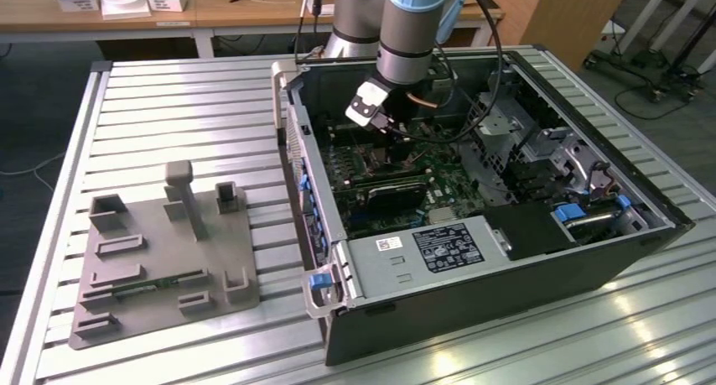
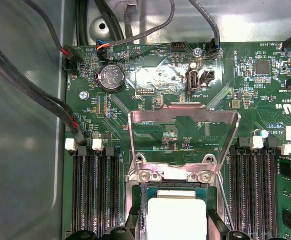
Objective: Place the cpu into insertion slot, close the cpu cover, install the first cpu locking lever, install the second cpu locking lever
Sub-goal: 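Place the cpu into insertion slot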
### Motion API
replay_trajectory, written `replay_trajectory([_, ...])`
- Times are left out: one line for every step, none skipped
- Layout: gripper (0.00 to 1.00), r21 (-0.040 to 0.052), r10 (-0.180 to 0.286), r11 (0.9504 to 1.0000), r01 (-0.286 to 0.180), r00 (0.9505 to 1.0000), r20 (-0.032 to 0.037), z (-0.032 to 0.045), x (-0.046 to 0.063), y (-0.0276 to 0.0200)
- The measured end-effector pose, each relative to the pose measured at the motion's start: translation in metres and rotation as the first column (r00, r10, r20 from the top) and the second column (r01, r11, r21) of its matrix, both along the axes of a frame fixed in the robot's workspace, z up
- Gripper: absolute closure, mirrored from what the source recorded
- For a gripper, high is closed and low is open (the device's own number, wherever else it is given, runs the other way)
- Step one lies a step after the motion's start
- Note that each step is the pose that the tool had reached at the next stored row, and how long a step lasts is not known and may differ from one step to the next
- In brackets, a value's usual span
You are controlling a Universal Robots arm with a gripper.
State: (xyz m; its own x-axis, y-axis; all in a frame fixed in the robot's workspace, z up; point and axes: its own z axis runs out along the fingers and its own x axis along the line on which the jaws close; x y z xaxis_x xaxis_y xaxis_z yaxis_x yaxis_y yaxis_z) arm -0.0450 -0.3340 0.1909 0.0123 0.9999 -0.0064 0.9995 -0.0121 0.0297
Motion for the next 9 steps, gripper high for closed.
replay_trajectory([0.39,0.0,0.0,1.0,0.0,1.0,0.0,0.0,0.0,0.0])
replay_trajectory([0.39,0.0,0.0,1.0,0.0,1.0,0.0,0.0,0.0,0.0001])
replay_trajectory([0.39,0.0,0.0,1.0,0.0,1.0,0.0,0.0,0.0,0.0001])
replay_trajectory([0.38,0.0002,0.0,1.0,0.0,1.0,0.0,0.0,0.0,0.0001])
replay_trajectory([0.38,0.0001,0.0,1.0,0.0,1.0,0.0001,0.0,0.0,0.0002])
replay_trajectory([0.31,0.0,0.0,1.0,0.0,1.0,0.0,0.0,0.0,0.0002])
replay_trajectory([0.31,0.0,0.0,1.0,0.0,1.0,0.0001,0.0,0.0,0.0002])
replay_trajectory([0.31,0.0,0.0,1.0,0.0,1.0,0.0,0.0,0.0,0.0002])
replay_trajectory([0.31,-0.0001,0.0,1.0,0.0,1.0,0.0,0.0,0.0,0.0003])
